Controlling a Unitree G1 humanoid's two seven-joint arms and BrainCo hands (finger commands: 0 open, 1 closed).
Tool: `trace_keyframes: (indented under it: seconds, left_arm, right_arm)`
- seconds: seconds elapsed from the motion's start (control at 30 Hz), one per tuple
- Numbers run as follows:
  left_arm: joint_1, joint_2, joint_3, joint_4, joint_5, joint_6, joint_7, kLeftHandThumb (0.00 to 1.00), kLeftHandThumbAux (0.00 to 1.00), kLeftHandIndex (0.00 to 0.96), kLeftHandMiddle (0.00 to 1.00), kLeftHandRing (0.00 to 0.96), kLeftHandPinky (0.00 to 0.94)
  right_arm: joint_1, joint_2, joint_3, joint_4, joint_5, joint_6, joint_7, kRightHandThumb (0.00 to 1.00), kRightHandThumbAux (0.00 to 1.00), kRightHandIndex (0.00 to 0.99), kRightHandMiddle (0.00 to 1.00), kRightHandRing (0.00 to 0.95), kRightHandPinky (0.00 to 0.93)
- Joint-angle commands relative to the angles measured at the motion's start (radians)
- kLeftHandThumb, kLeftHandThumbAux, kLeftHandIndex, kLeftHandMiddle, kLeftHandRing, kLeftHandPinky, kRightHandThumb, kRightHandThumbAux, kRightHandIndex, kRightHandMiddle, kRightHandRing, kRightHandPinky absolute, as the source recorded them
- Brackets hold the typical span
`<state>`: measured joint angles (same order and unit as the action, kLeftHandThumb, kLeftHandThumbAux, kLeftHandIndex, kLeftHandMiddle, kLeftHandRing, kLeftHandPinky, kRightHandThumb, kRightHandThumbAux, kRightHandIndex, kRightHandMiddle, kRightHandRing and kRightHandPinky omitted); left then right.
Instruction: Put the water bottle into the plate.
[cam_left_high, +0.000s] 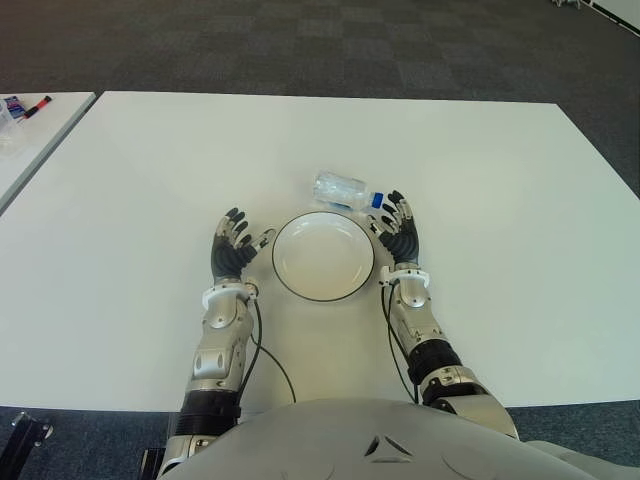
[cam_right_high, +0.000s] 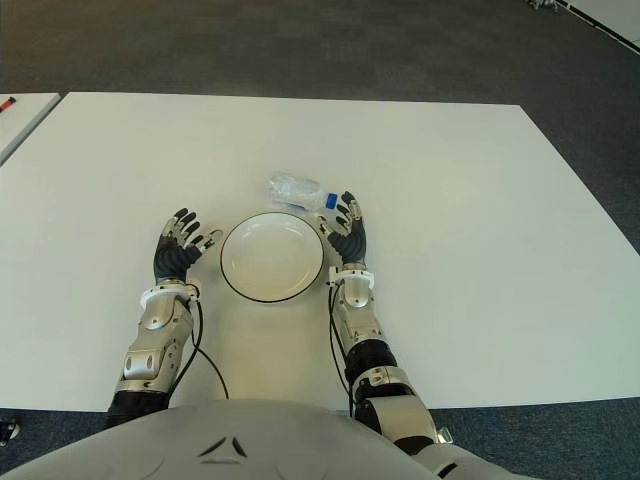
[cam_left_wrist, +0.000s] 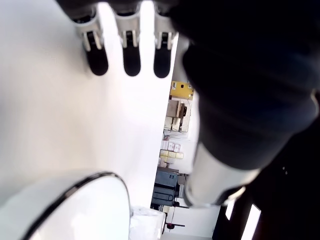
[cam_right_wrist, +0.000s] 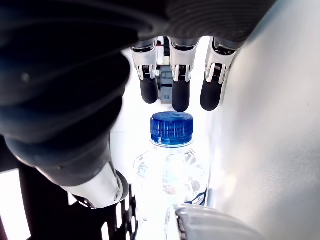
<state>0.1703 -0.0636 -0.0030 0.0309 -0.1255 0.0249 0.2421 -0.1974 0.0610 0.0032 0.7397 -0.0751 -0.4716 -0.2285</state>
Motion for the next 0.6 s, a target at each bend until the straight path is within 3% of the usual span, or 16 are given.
trace_keyframes:
  seconds: [0.03,0.6]
  left_arm:
    - [-0.005,-0.029,0.009,0.003,0.001,0.008,-0.011,0.037,0.918,0.15,0.152,0.141,0.176]
    - [-0.01,-0.033,0.016,0.008,0.003,0.0,-0.014,0.058,0.917,0.155,0.158,0.148,0.183]
  right_arm:
    - [0.044,0.031,-0.001,0.047,0.005,0.053,-0.003,0.013,0.847,0.083,0.111,0.133,0.188]
    - [0.052,0.034,0.002,0.013,0.004,0.045,-0.013,0.018,0.836,0.089,0.109,0.13,0.19]
